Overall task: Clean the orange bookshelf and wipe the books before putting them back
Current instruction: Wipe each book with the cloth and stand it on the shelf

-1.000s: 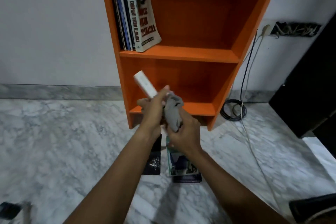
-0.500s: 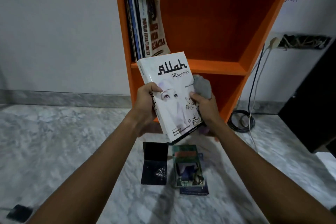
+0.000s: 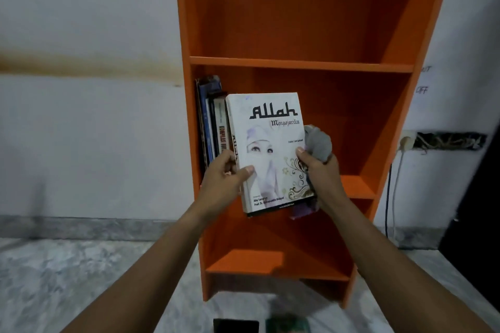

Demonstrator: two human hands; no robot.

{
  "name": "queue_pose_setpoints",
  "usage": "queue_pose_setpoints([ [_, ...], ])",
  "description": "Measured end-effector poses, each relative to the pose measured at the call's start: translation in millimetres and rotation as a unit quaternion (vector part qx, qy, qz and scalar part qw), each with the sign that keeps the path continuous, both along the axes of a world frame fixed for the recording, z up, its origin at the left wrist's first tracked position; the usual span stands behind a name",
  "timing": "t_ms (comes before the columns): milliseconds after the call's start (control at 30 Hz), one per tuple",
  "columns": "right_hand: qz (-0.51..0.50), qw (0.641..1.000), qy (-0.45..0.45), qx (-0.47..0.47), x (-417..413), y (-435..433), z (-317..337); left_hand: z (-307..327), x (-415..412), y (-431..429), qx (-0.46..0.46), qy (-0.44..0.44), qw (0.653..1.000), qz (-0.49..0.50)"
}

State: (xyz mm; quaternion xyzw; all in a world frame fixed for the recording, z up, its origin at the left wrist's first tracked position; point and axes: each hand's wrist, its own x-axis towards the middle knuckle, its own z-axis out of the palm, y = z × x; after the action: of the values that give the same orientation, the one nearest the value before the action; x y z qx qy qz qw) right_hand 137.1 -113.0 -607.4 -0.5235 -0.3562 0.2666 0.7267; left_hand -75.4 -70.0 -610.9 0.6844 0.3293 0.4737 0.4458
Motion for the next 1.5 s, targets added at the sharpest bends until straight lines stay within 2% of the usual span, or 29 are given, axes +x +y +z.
queue_pose_setpoints([
  [100,-0.163,0.981,-0.107,-0.021,1.1,17.5,-2.9,1.9,16.8,16.8,0.052,0.002,0.994,0.093],
  [133,-0.198,0.972,-0.118,-0.033,-0.8,19.9,-8.2,1.8,22.5,20.0,0.073,0.012,0.988,0.132],
  [200,-0.162,0.981,-0.093,-0.049,-5.4,32.1,-22.5,0.7,36.6,27.6,0.105,0.016,0.974,0.2],
  [333,-0.025,0.995,-0.063,-0.075,-18.3,80.4,-39.4,-10.2,61.3,48.8,0.141,0.025,0.94,0.309],
  [467,0.06,0.991,-0.002,-0.122,-28.5,128.8,-38.7,-36.7,72.5,73.5,0.148,0.041,0.922,0.356],
  [567,0.059,0.987,-0.026,-0.146,-25.4,153.1,-45.2,-45.5,77.8,79.6,0.126,0.043,0.916,0.378],
  [967,-0.002,0.984,-0.079,-0.16,-28.3,149.2,-58.4,-35.7,67.5,91.1,0.115,0.14,0.915,0.36],
  [1133,0.008,0.984,-0.091,-0.153,-32.5,139.2,-56.8,-33.8,65.7,90.9,0.091,0.122,0.925,0.347],
  [1333,0.004,0.994,-0.055,-0.097,-38.6,117.1,-56.9,-39.0,55.5,78.1,0.068,0.115,0.931,0.34],
  [1500,0.0,0.999,0.038,-0.013,-44.4,56.0,-66.0,-67.1,48.6,33.7,0.04,0.108,0.939,0.325],
])
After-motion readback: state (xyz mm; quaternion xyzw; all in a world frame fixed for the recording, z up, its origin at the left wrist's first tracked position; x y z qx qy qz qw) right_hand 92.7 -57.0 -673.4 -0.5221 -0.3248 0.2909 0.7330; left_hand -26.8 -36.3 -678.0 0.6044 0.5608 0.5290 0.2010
